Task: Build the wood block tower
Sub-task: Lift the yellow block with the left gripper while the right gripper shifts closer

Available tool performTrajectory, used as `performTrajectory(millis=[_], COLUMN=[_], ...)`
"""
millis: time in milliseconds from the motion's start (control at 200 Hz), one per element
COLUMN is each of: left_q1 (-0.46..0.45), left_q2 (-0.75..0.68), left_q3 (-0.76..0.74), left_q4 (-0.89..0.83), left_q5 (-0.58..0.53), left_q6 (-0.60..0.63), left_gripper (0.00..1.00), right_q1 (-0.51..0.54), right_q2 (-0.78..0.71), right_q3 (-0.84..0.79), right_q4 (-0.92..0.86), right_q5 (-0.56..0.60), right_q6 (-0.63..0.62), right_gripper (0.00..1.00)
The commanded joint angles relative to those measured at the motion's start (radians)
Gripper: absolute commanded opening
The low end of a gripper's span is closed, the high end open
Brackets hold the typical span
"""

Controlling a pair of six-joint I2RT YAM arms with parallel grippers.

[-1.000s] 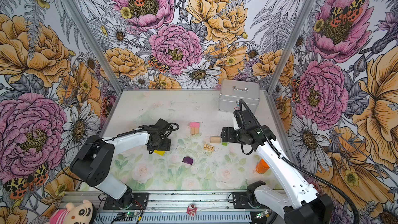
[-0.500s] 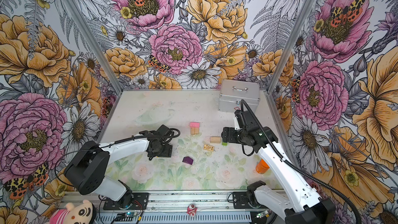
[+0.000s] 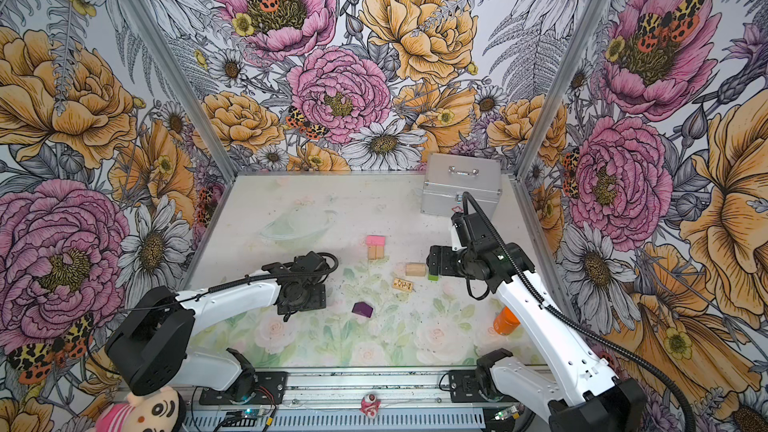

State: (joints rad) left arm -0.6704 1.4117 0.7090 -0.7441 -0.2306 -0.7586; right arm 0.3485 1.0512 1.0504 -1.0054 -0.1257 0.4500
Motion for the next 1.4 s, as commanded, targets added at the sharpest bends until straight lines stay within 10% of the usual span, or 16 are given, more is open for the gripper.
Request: performTrajectory(millis=[0, 435, 1396], left_q1=[-0.009, -0.027, 0.002], left_q2=[-0.012, 0.095, 0.121], left_q3=[0.011, 0.075, 0.082], left_q4=[-0.001, 0.001, 0.013], left_q5=[-0.056, -0.058, -0.081], left_q6=[-0.048, -0.038, 0.026], left_gripper=[0.86, 0.83, 0.7], right_q1=[0.006, 0.234, 0.328], right_q2=[0.002, -0.113, -0.15], right_q3=[0.027, -0.124, -0.185], right_q4=[0.024, 0.188, 0.197], right_q5=[-0.049, -0.238, -0.16], right_q6=[-0.013, 0.156, 0.218], right_gripper=[0.9, 1.0, 1.0])
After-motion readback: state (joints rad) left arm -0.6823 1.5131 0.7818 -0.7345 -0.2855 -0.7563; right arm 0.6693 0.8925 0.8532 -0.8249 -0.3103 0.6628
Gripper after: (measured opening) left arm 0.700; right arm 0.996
